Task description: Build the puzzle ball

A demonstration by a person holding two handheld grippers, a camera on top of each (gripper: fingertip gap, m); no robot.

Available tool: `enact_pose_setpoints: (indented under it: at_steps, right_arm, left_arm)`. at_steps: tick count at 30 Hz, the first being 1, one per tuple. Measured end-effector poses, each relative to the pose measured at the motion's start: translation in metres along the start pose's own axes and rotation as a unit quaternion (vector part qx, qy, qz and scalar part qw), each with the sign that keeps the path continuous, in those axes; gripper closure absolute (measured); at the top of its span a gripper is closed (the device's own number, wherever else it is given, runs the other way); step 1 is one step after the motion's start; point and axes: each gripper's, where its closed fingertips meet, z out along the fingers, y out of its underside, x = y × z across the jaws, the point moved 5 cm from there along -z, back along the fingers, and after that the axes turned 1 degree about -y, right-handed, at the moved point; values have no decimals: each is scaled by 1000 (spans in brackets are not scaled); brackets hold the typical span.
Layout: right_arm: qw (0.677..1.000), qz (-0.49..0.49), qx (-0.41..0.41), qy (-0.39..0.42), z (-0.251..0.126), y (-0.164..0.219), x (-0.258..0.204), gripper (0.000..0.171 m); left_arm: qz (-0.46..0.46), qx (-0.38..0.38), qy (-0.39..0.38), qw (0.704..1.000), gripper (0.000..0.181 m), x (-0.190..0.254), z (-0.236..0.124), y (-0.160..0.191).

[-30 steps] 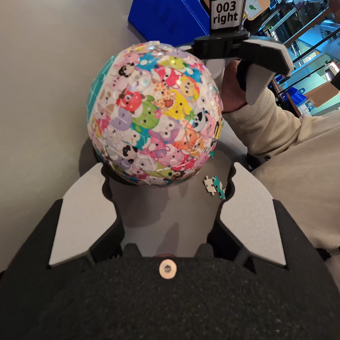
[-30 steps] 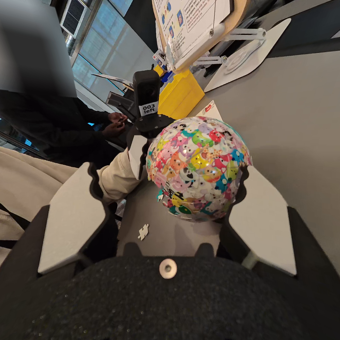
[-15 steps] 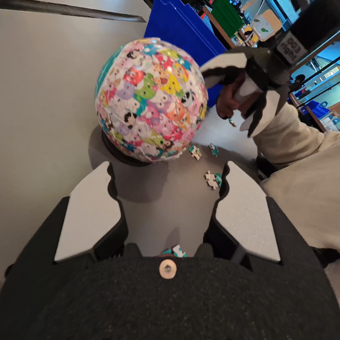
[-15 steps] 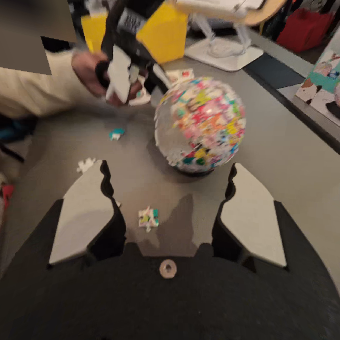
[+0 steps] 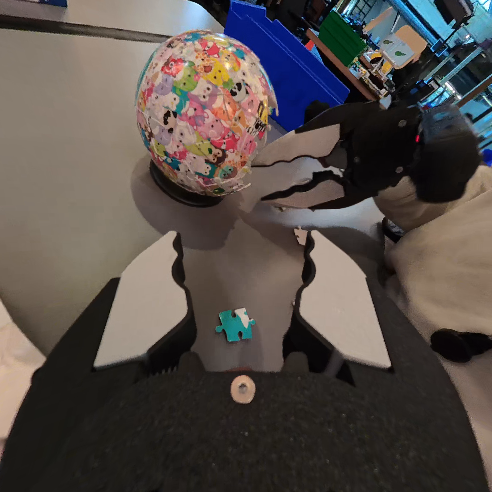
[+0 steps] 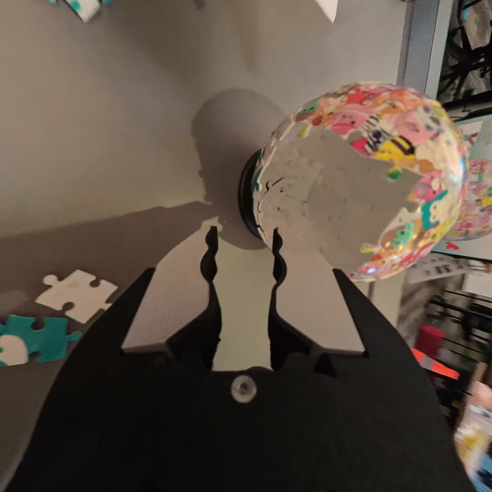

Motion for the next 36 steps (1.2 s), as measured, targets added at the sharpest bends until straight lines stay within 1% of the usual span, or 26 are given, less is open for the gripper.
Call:
enact_pose_setpoints:
  at_steps: [2,3,5,11,14,16,17,19,21,22,26,29,31,33,36]
  right_arm:
    - [999,-37,-28,24,5,-1,2,135]
    - [998,-50,-38,26,7,-3,1,139]
    - [995,-70,-61,29,10,-5,1,139]
    - [987,-89,-134,8,16,-8,6,143]
    - [984,-94,-151,-6,18,-11,7,144]
    - [979,-104,-173,-12,21,-8,6,145]
    - [978,-108,-178,-16,23,-6,6,145]
    - [975,-119,-188,-11,25,-3,6,145]
    - [975,-122,-187,-14,26,-4,4,145]
    - [975,-121,-187,-19,27,-4,3,145]
    - [973,-138,-184,-19,30,-5,1,139]
    - [974,-138,-178,-17,31,-5,1,126]
    - [976,-138,-170,-18,31,-7,1,126]
    - [977,-131,-166,-9,32,-7,4,118]
    - [978,-116,-174,-17,32,-7,6,116]
  left_arm:
    - [4,4,2,1000,95,5,-5,2]
    - [10,2,-1,1000,95,6,-6,4]
    - [28,-2,-12,1000,95,8,-9,4]
    - [50,17,11,999,95,20,-15,-7]
    - [60,16,20,998,95,25,-14,-8]
    - [68,10,18,997,102,27,-12,-6]
    - [74,6,11,997,102,26,-11,-4]
    - [82,-1,0,997,100,25,-11,-2]
    - [83,0,-6,997,92,23,-11,0]
    - [79,-1,-7,997,91,21,-12,0]
    - [60,10,-6,998,91,14,-19,-1]
    - [55,19,-10,998,91,13,-24,-4]
    - [55,23,-11,998,91,14,-26,-6]
    - [58,23,-15,998,91,15,-28,-7]
    - [63,25,-18,998,91,16,-30,-9]
